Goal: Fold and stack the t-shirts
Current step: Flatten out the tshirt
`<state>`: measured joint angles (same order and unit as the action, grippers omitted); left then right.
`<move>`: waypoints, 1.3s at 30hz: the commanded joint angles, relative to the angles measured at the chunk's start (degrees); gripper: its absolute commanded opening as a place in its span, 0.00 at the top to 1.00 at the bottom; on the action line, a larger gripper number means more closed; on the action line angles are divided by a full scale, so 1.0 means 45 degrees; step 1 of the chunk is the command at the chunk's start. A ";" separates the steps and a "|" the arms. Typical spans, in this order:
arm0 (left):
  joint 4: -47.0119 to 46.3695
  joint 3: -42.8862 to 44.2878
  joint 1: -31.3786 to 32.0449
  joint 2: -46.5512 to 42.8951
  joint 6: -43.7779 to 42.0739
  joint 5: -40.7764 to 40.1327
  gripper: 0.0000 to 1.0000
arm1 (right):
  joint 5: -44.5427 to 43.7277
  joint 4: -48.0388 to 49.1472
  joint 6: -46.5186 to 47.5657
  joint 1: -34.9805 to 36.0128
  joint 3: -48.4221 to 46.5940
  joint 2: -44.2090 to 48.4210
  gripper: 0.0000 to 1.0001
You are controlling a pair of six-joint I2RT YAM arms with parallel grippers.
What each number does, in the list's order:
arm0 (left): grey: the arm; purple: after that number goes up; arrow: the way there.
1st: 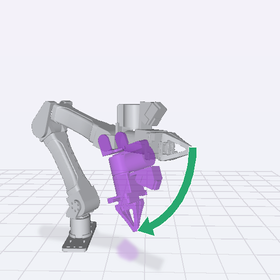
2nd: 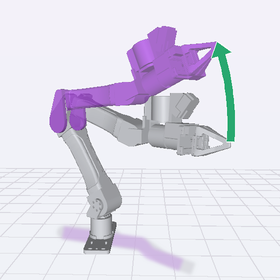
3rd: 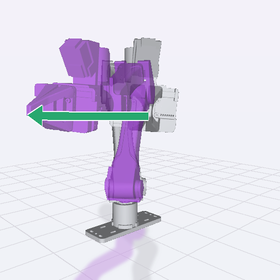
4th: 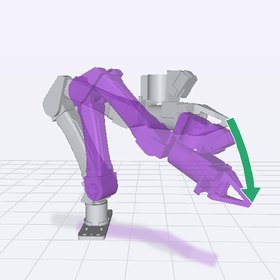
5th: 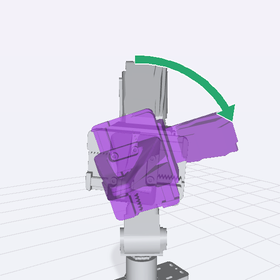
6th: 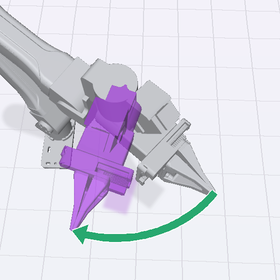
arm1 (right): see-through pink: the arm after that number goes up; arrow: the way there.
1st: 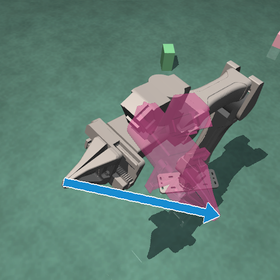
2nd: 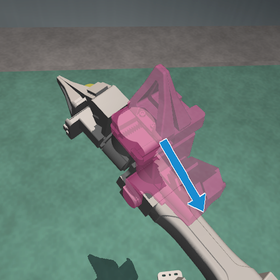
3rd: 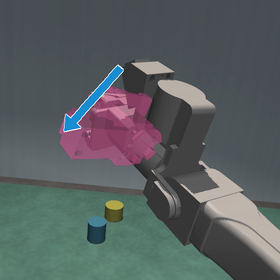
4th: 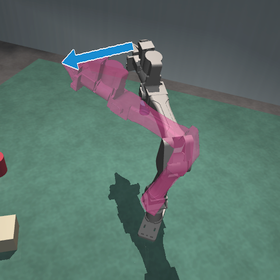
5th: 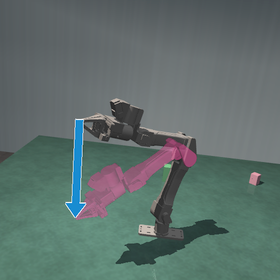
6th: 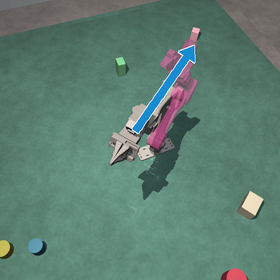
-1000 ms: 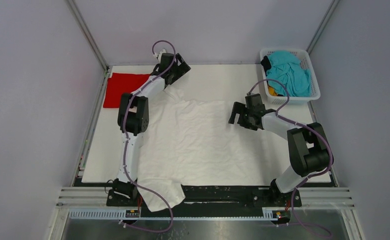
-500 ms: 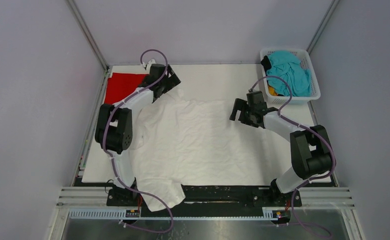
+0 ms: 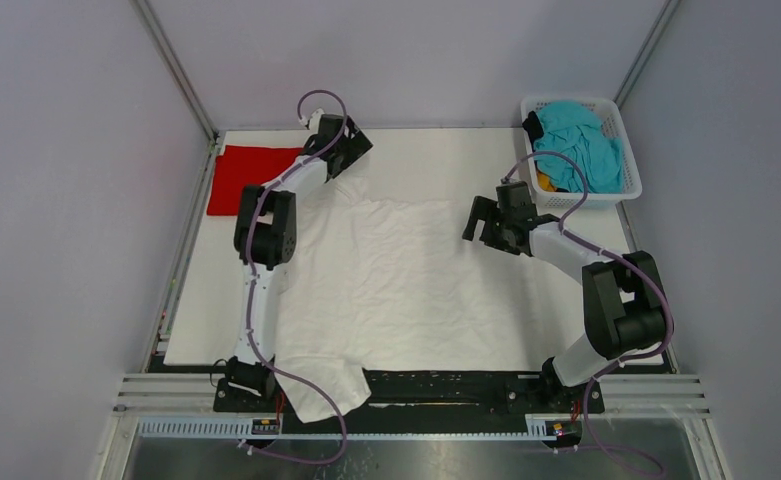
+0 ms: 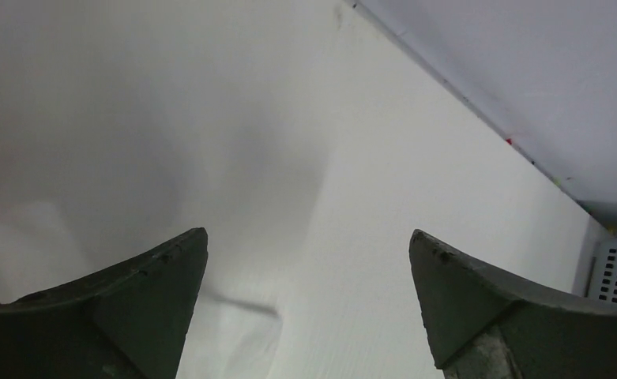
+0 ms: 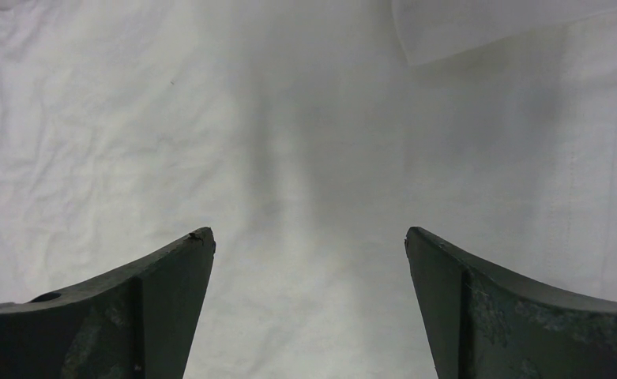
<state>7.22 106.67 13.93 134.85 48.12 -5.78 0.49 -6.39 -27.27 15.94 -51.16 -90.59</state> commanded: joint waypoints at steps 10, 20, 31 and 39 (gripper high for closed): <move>0.0541 0.3383 0.0047 0.1471 -0.0142 0.0862 0.01 | -0.0432 -0.0253 0.0061 -0.0330 -0.0158 0.0174 0.01; -0.0294 -0.3064 0.0185 -0.3508 -0.0919 -0.1065 0.01 | -0.0324 -0.0215 0.0105 -0.0338 -0.0101 0.0120 0.01; 0.1019 -0.2439 0.0196 -0.2000 -0.0544 -0.0746 0.01 | -0.0149 -0.0086 0.0063 -0.0340 -0.0068 -0.0003 0.00; 0.1162 -0.1072 0.0224 -0.0778 -0.0443 -0.0775 0.01 | -0.0149 -0.0077 0.0044 -0.0345 -0.0078 -0.0123 0.00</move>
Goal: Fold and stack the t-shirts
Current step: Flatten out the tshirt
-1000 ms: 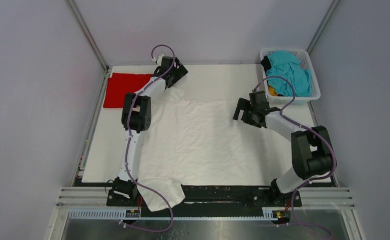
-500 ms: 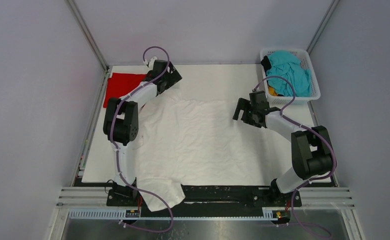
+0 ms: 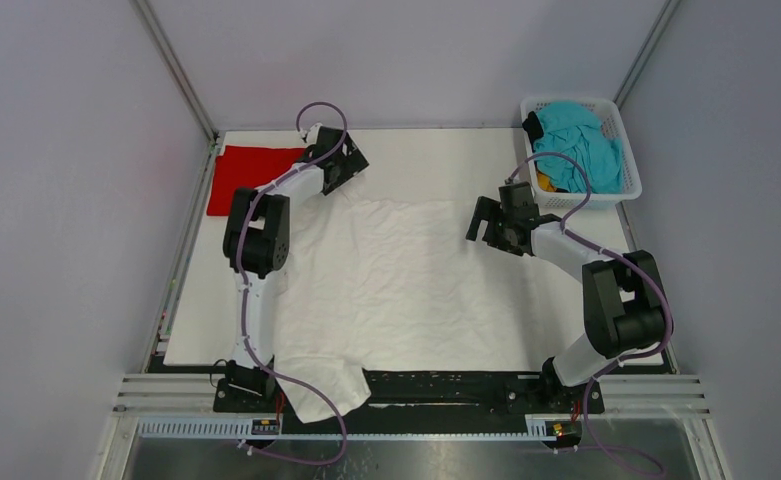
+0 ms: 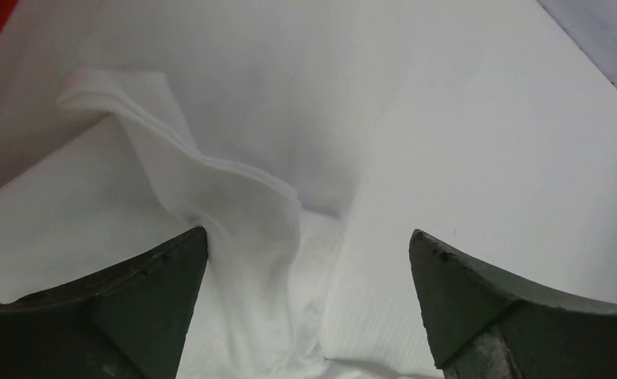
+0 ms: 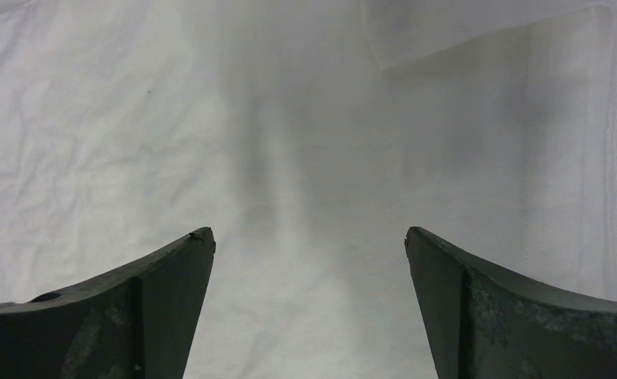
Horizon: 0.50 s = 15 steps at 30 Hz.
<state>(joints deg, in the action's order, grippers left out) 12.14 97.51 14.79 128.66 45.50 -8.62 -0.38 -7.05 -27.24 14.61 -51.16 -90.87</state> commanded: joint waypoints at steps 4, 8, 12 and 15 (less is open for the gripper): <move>0.0399 0.1756 0.0034 0.1049 0.0238 0.0052 0.01 | 0.0046 0.0075 0.0041 -0.0043 -0.0151 -0.0101 0.01; 0.0386 0.1999 0.0040 0.1331 0.0490 0.0314 0.01 | 0.0046 0.0047 0.0039 -0.0043 -0.0138 -0.0080 0.00; 0.0233 0.2580 0.0079 0.1780 0.0787 0.0913 0.01 | -0.0002 -0.0014 0.0039 -0.0044 -0.0183 -0.0076 0.00; -0.0367 0.3154 0.0175 0.2208 0.0991 0.1522 0.01 | -0.0066 -0.0082 0.0024 -0.0044 -0.0333 -0.0198 0.01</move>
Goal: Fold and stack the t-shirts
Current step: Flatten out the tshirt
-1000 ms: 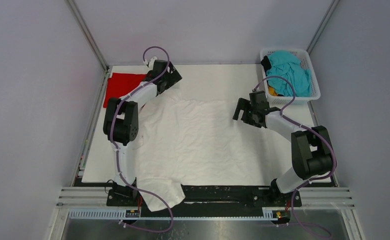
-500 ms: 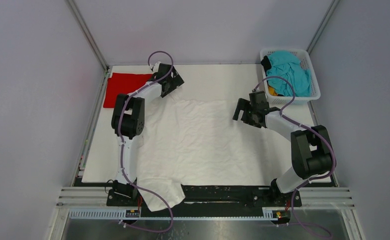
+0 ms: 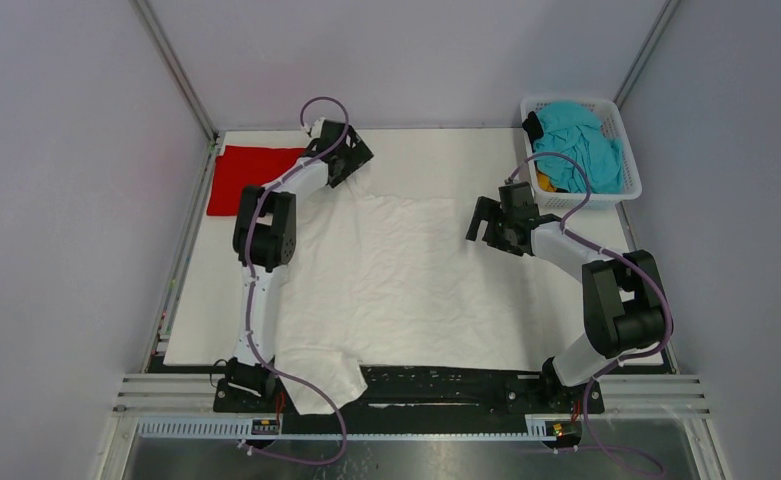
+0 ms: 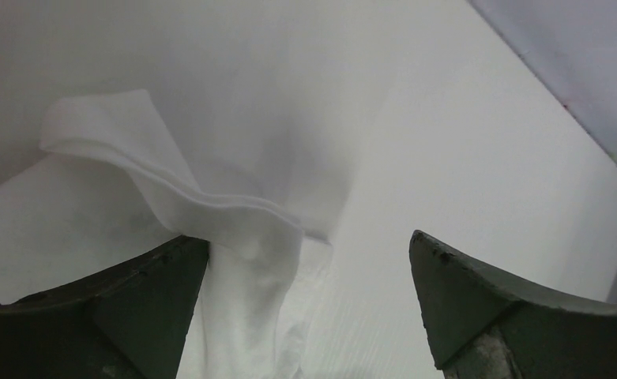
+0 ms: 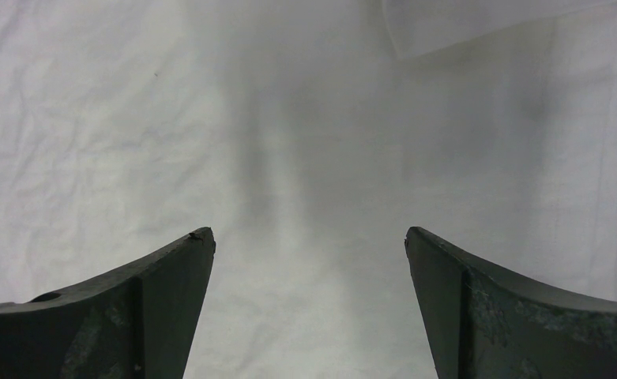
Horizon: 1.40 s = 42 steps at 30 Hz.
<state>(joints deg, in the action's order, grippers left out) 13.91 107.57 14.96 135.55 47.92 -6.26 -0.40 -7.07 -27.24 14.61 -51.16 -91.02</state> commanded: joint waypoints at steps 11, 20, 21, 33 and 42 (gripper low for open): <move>-0.1021 0.5877 0.0335 0.3272 0.1378 0.0797 0.01 | -0.0430 -0.0160 -0.0209 -0.0490 -0.1291 -0.0909 0.01; 0.2593 0.6395 0.0318 0.0777 -0.2070 -0.2674 0.01 | -0.0978 -0.0782 -0.0506 -0.1495 -0.3223 -0.2150 0.00; 0.2734 0.5999 0.0295 0.0257 -0.2460 -0.2703 0.01 | -0.0947 -0.0959 -0.0459 -0.1504 -0.3444 -0.2338 0.00; -0.1095 -0.7810 0.0670 -0.7232 -0.2477 0.2765 0.01 | 0.3051 -0.0488 0.4471 -0.1240 -0.5307 -0.2343 0.01; 0.0279 -0.8877 0.0552 -0.6434 -0.1976 0.1829 0.01 | 0.2116 -0.3347 1.5012 -0.0043 -0.8059 -0.2162 0.01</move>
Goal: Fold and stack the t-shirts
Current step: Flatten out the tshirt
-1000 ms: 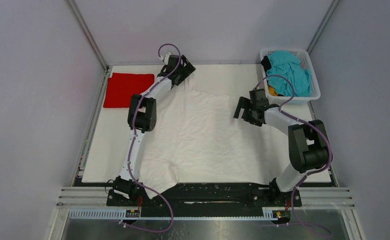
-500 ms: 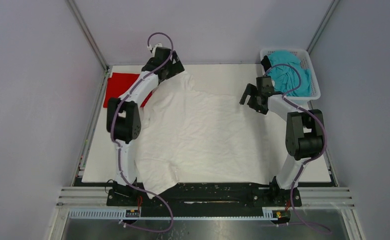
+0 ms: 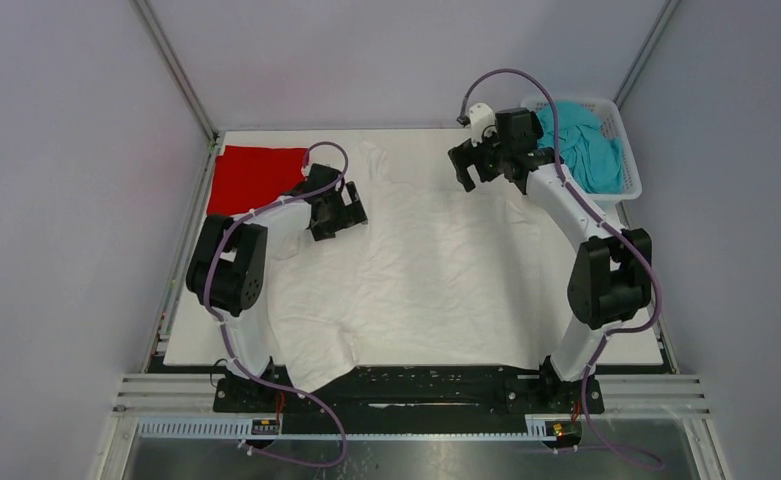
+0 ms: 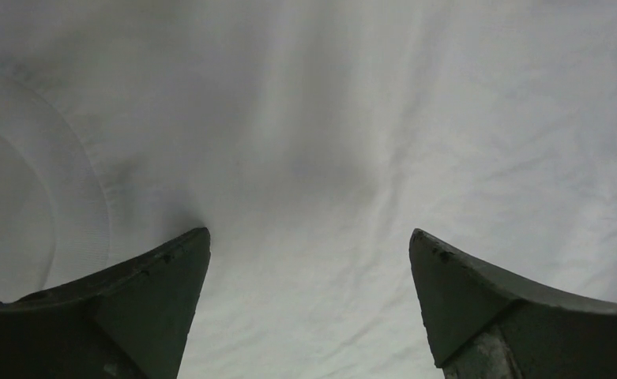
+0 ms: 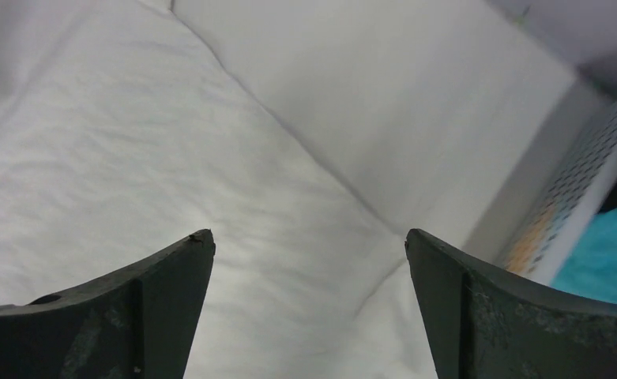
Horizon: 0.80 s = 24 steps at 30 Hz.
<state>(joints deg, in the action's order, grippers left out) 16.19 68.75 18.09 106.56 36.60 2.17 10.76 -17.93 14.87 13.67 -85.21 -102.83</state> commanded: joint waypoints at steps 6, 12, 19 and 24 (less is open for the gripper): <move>0.0410 -0.1749 -0.1047 -0.0659 0.1102 -0.1042 0.01 | -0.1631 -0.2816 1.1329 0.0165 0.0301 -0.0331 0.01; -0.0029 -0.2784 -0.1599 -0.1304 0.1374 0.0094 0.01 | -0.3217 -0.2878 1.3276 0.0136 0.1424 -0.0949 0.00; 0.0132 -0.2433 -0.1601 -0.1149 0.1213 0.0413 0.01 | -0.2626 -0.1384 1.3271 0.0126 0.0459 -0.2622 0.01; 0.0096 -0.2429 -0.1605 -0.1170 0.1183 0.0502 0.01 | -0.2981 -0.0476 1.3416 0.0102 0.0088 -0.3577 0.00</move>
<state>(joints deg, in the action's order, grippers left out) 12.10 58.50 10.90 100.42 42.28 3.22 -0.99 -24.82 73.30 14.46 -82.30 -116.92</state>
